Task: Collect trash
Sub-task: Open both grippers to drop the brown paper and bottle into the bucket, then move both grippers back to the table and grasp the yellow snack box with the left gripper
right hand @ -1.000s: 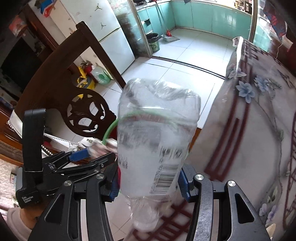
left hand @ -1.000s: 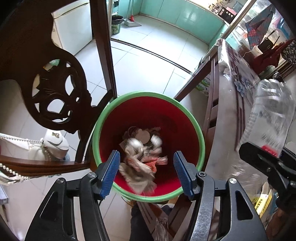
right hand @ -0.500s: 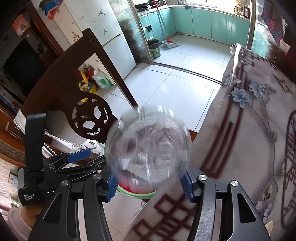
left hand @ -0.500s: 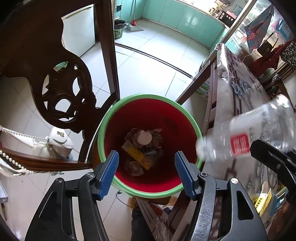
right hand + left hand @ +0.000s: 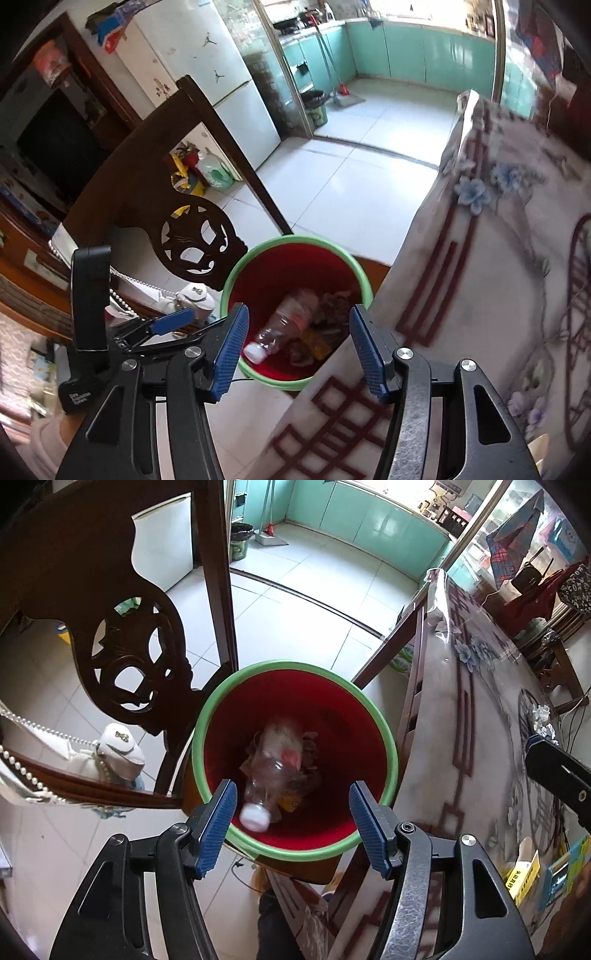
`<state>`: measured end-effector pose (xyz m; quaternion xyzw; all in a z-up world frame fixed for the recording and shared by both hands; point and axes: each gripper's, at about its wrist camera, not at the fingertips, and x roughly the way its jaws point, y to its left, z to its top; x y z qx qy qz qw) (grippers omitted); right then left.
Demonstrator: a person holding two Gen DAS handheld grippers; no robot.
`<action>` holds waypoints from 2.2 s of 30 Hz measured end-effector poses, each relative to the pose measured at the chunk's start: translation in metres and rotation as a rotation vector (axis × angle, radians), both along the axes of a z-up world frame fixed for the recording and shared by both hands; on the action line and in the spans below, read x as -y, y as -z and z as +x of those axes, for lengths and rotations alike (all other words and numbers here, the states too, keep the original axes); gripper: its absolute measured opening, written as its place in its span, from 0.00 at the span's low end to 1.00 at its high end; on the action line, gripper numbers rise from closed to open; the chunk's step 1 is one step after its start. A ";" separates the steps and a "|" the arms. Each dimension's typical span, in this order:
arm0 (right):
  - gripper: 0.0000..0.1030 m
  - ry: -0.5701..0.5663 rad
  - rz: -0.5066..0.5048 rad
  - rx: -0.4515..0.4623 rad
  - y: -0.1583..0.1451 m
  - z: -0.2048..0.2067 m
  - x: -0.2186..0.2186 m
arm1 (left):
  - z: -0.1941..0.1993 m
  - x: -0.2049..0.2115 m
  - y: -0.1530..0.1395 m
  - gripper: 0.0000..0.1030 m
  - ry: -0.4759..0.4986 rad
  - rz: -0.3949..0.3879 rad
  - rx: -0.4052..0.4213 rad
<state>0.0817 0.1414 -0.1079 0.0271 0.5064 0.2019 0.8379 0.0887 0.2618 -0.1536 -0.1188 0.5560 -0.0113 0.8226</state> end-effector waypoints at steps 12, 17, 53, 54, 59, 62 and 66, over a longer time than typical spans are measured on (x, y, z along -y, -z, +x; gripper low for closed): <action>0.54 0.075 -0.059 0.059 -0.029 -0.037 0.049 | -0.013 0.042 -0.010 0.61 0.106 0.012 0.037; 0.55 0.132 -0.055 0.047 -0.031 -0.054 0.086 | -0.015 0.081 -0.014 0.62 0.194 0.000 0.042; 0.55 0.539 -0.039 -0.124 0.035 -0.135 0.412 | -0.106 0.359 0.005 0.42 0.754 -0.004 -0.048; 0.55 0.536 -0.041 -0.120 0.036 -0.131 0.414 | -0.105 0.357 0.006 0.39 0.733 -0.003 -0.045; 0.55 0.530 -0.046 -0.070 0.035 -0.102 0.430 | -0.098 0.350 0.001 0.37 0.645 0.009 0.001; 0.55 0.533 -0.068 -0.025 0.034 -0.077 0.442 | -0.091 0.346 -0.004 0.37 0.592 0.017 0.008; 0.55 0.554 -0.102 0.053 0.034 -0.035 0.463 | -0.082 0.336 -0.012 0.37 0.513 -0.025 0.002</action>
